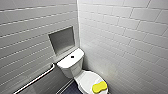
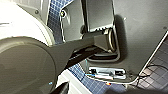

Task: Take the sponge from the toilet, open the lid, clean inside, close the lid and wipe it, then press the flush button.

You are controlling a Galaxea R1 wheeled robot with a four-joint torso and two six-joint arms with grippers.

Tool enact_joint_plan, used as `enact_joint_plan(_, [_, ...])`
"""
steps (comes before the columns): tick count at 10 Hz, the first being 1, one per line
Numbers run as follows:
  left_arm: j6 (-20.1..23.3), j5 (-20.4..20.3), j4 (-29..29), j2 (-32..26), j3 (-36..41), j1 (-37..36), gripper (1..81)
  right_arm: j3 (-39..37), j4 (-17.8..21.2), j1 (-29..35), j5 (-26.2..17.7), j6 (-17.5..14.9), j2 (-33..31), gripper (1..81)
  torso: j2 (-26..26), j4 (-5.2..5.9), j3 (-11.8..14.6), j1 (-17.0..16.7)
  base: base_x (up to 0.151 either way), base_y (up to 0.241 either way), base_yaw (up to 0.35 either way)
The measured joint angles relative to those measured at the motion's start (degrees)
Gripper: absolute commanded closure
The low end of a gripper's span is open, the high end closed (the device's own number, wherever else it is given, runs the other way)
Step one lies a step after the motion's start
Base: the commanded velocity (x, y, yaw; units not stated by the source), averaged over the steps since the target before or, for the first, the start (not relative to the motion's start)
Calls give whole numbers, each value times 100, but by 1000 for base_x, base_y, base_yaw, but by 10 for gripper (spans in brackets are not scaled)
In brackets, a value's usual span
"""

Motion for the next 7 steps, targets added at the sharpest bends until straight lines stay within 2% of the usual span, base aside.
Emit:
enact_joint_plan(3, [0,-30,63,44,-80,160,10,859,304,571,-1,72,-692,10,-559,0,-520,354,0,0,0])
enact_joint_plan(6, [0,-43,66,286,-404,184,10,1163,618,1197,-26,118,-1059,10,-1187,0,-1100,756,0,0,0])
enact_joint_plan(7, [0,-50,63,405,-502,178,10,1257,767,1473,-46,130,-1119,10,-1385,0,-1218,885,0,0,0])
